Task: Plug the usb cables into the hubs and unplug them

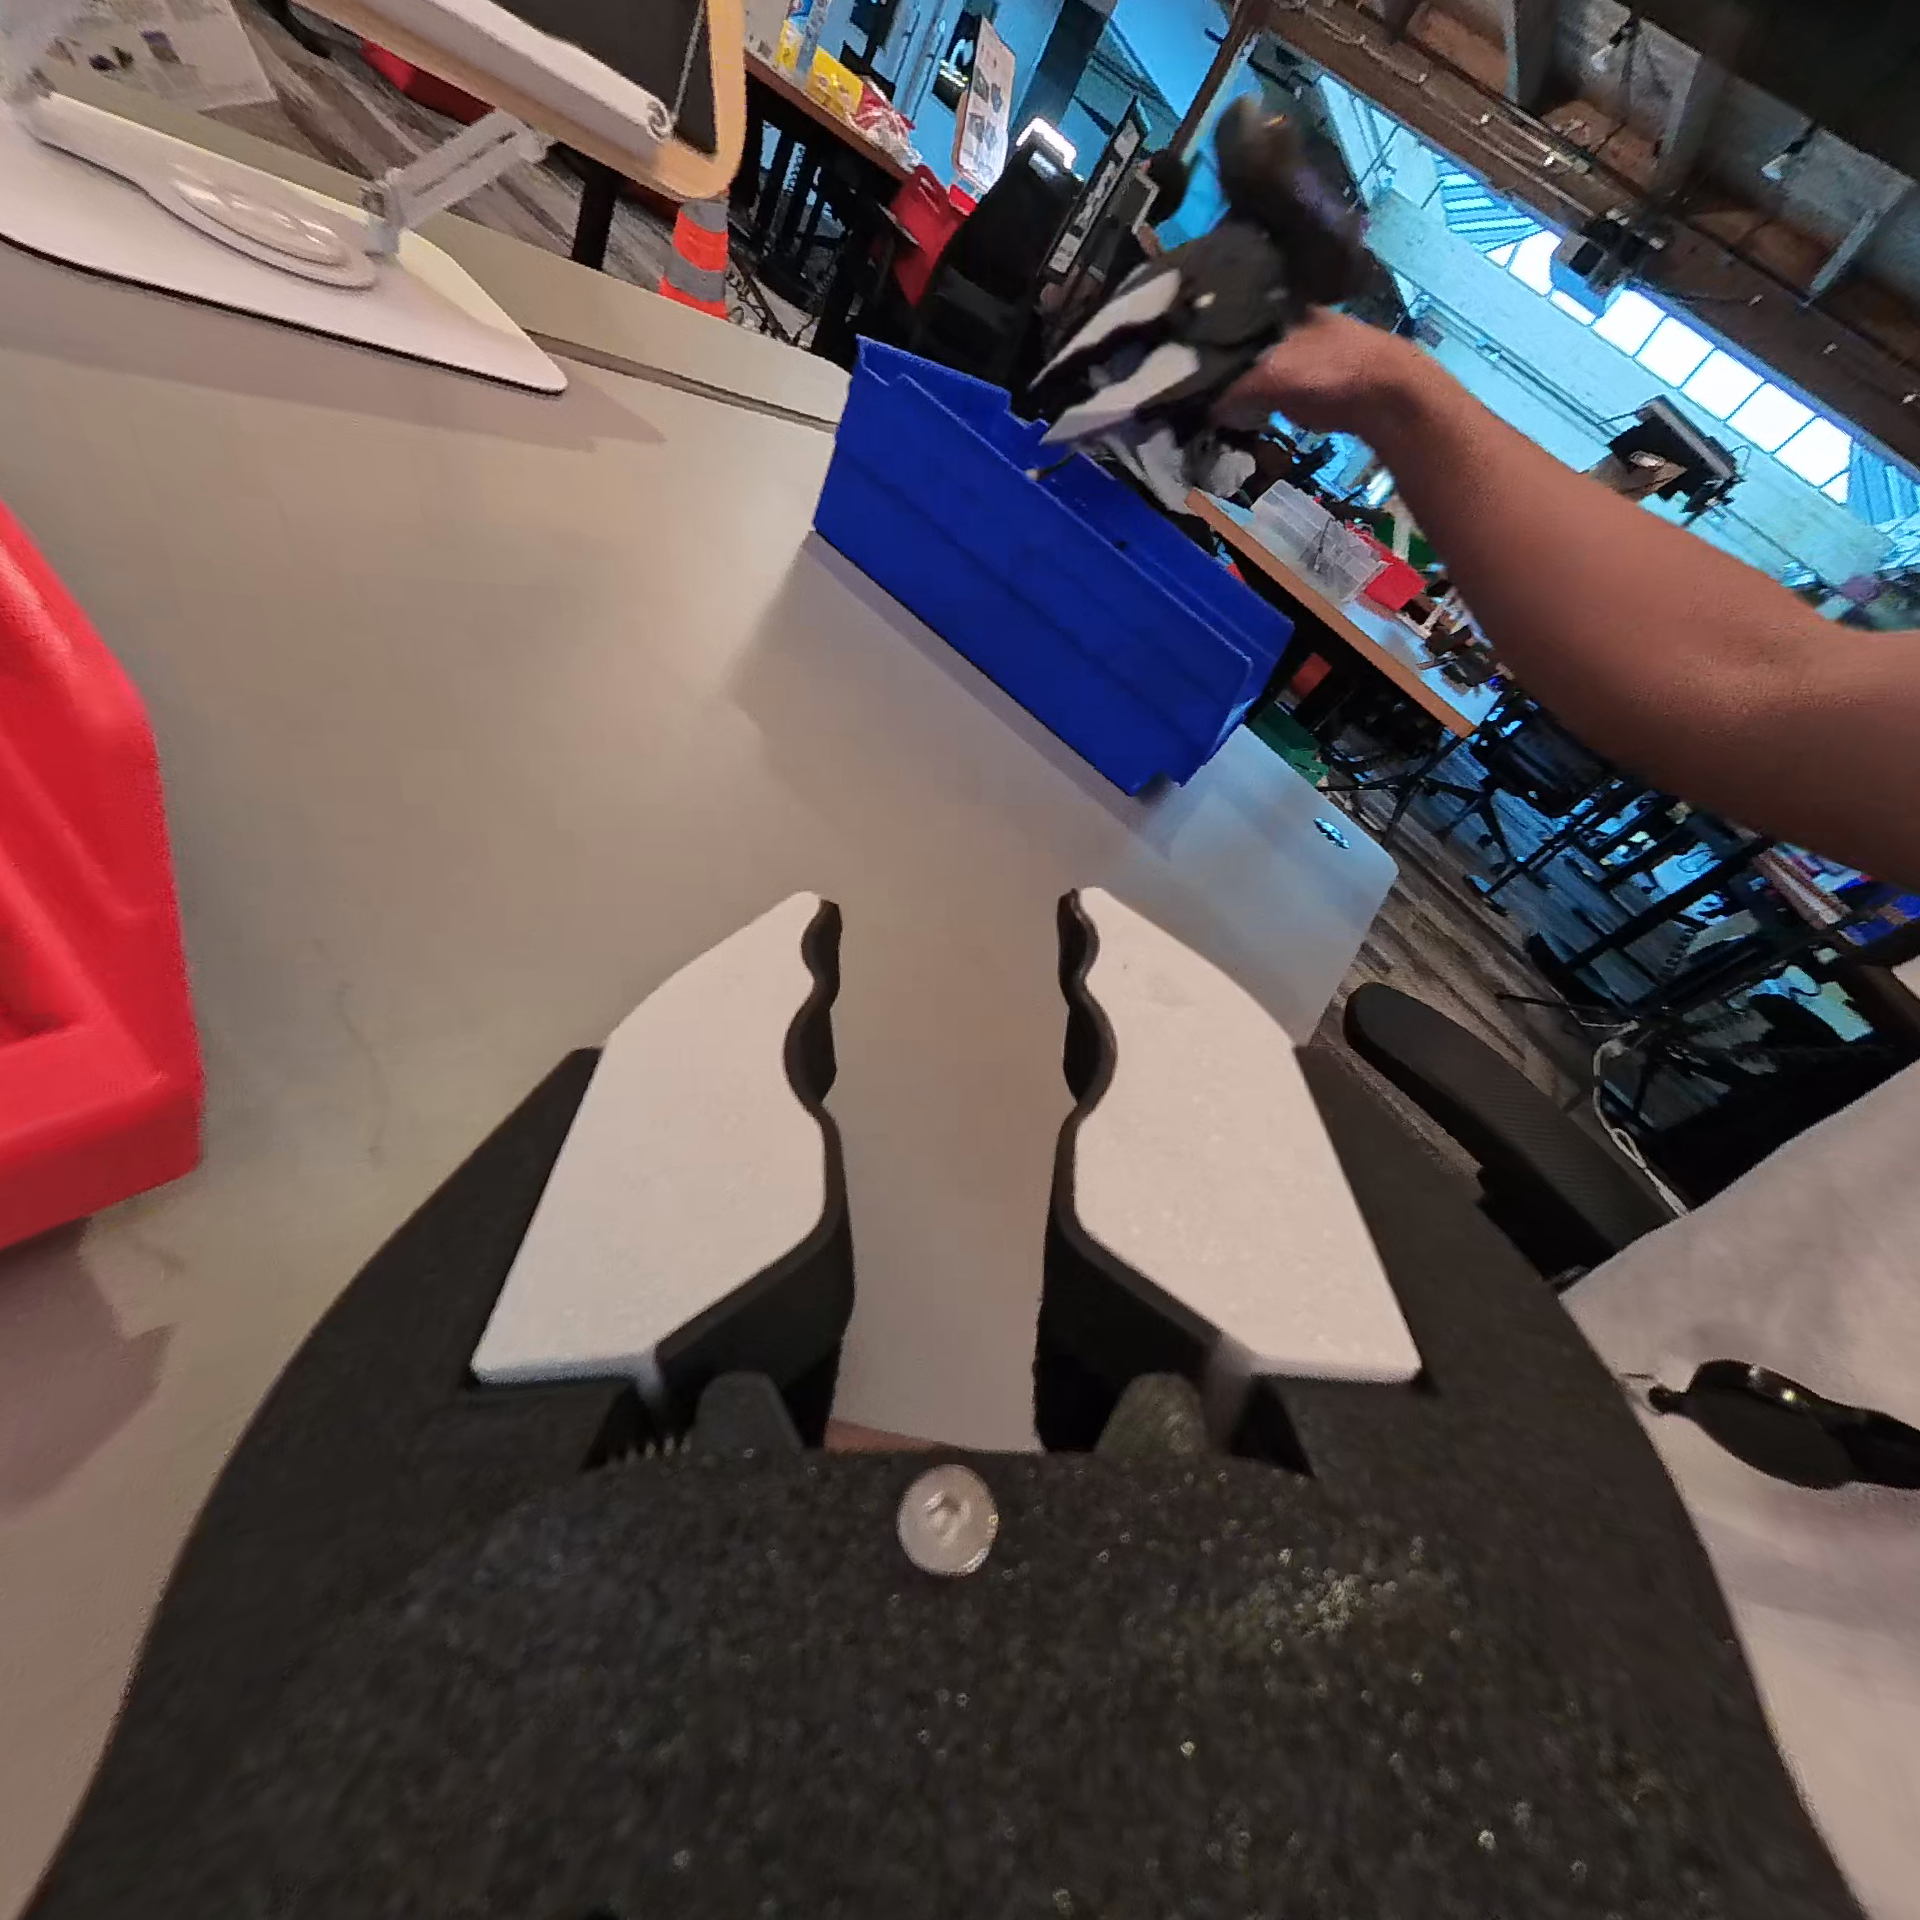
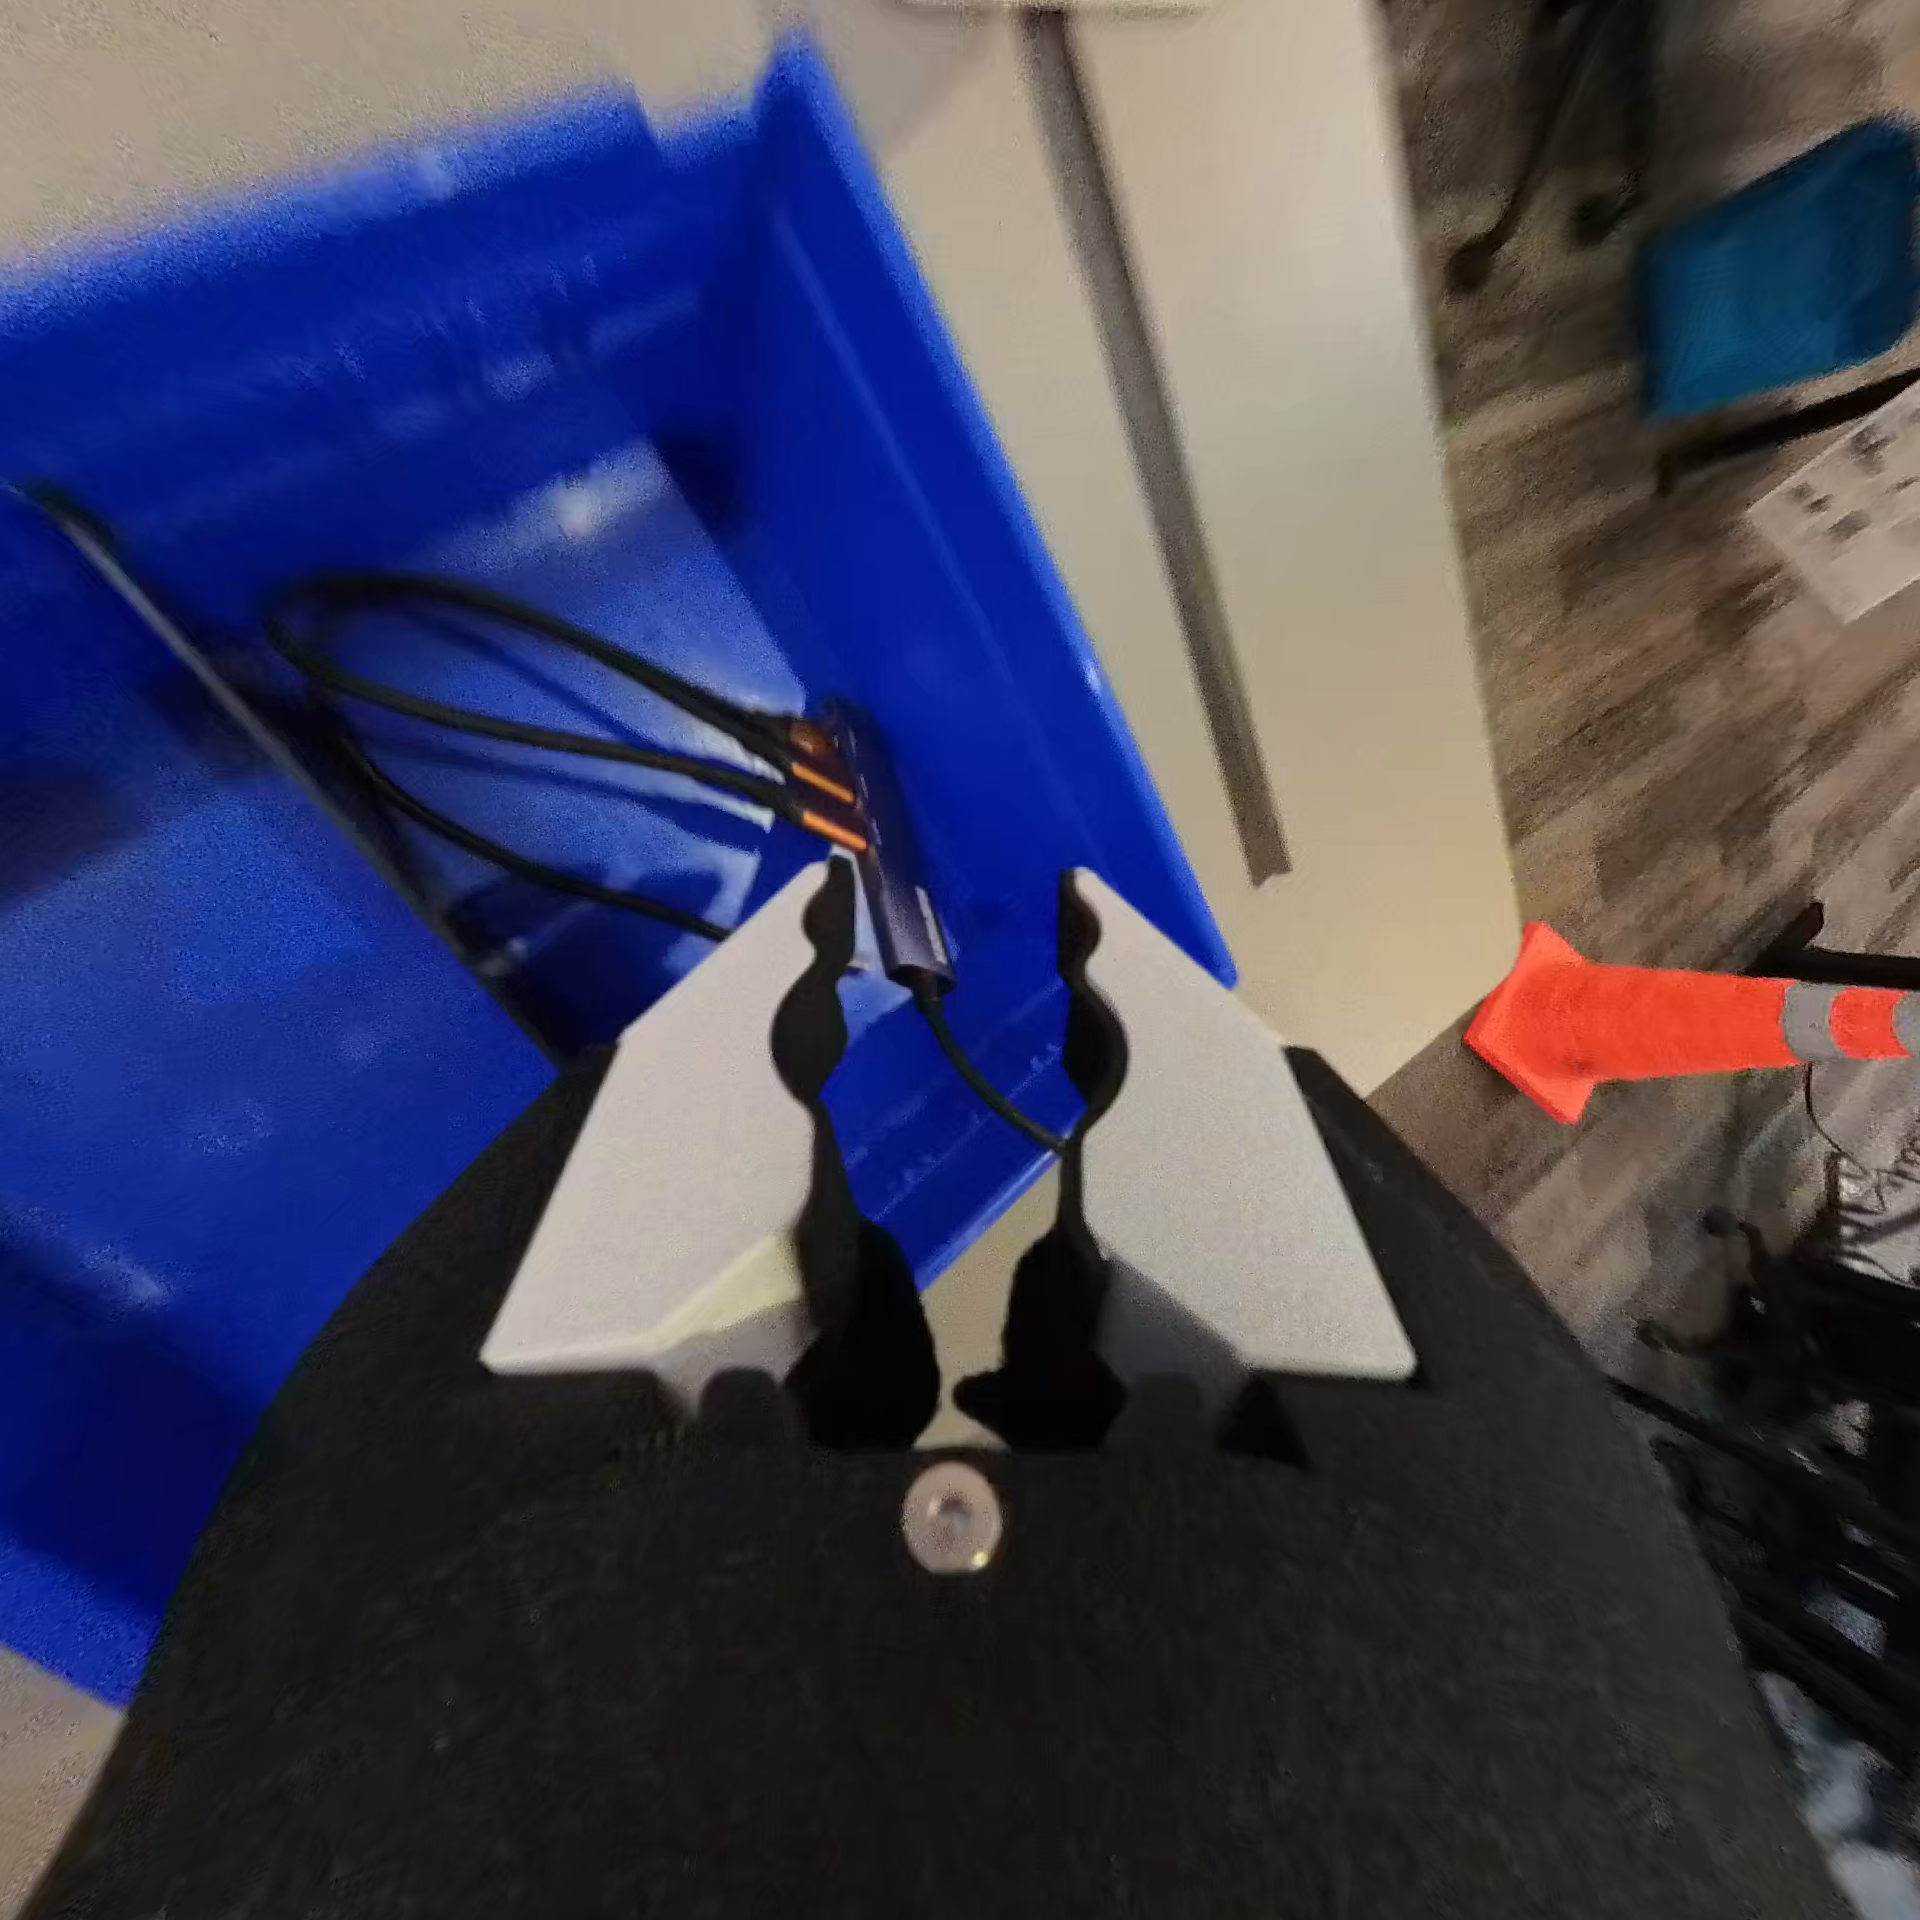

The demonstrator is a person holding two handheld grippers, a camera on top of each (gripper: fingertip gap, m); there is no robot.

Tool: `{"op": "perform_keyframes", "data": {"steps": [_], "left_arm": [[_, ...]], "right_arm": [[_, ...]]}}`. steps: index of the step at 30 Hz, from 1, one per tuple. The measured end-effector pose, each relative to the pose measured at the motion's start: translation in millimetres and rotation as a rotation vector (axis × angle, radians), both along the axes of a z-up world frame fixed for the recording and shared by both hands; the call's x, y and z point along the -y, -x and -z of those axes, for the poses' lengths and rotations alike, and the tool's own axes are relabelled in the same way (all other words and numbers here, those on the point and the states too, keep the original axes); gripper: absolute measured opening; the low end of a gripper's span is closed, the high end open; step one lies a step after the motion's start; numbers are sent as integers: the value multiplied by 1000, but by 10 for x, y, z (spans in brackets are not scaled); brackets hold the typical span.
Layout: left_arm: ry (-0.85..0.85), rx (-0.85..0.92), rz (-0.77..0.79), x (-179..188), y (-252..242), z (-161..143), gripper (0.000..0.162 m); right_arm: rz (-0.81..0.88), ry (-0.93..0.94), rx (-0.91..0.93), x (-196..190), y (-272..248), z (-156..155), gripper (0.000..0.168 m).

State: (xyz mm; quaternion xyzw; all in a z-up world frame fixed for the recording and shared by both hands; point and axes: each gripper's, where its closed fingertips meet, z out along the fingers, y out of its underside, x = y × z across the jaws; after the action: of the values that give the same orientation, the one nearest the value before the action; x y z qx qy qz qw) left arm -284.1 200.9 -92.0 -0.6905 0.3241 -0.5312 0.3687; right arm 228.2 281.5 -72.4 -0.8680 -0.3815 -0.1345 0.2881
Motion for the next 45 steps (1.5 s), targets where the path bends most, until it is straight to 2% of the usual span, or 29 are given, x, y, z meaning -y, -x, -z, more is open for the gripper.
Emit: {"op": "perform_keyframes", "data": {"steps": [4, 6, 9, 12, 15, 17, 19, 22, 25, 27, 29, 32, 35, 38, 41, 45], "left_arm": [[2, 5, -10, -45, 30, -18, 40], [-3, 17, -28, -78, 57, -54, 40], [-21, -15, -96, -195, 135, -24, 37], [-34, -33, -124, -272, 181, 2, 37], [-67, -63, -137, -322, 209, 24, 37], [-127, -115, -134, -356, 238, 48, 37], [-220, -198, -129, -406, 310, 68, 37], [-302, -320, -73, -434, 511, -60, 37], [-363, -506, 24, -507, 770, -200, 37], [-454, -577, -32, -728, 911, -356, 37], [-458, -615, -24, -895, 965, -414, 35], [-435, -755, 114, -1114, 961, -203, 35], [-532, -946, 243, -1480, 899, 183, 30], [-513, -1087, 381, -1710, 800, 569, 30], [-529, -1201, 454, -1844, 785, 816, 29], [-592, -1271, 456, -1965, 806, 980, 26]], "right_arm": [[69, -239, -174, 276, 278, -563, 44], [97, -372, -310, 511, 608, -790, 51], [169, -604, -543, 899, 1181, -925, 46], [265, -709, -813, 1251, 1845, -660, 40], [285, -618, -1069, 1418, 2658, -173, 43], [197, -546, -1114, 1478, 3158, 50, 43], [61, -512, -1053, 1520, 3490, 221, 43], [-36, -451, -993, 1529, 3652, 274, 43], [-53, -484, -1100, 1541, 3612, 148, 40], [-36, -449, -1188, 1565, 3576, 126, 40], [-27, -448, -1225, 1591, 3529, 88, 40], [-14, -480, -1229, 1611, 3446, 56, 39], [-15, -451, -1231, 1633, 3446, 93, 39], [-22, -440, -1250, 1640, 3477, 83, 38], [-32, -433, -1244, 1659, 3514, 92, 38], [-32, -413, -1245, 1667, 3543, 127, 38]]}}
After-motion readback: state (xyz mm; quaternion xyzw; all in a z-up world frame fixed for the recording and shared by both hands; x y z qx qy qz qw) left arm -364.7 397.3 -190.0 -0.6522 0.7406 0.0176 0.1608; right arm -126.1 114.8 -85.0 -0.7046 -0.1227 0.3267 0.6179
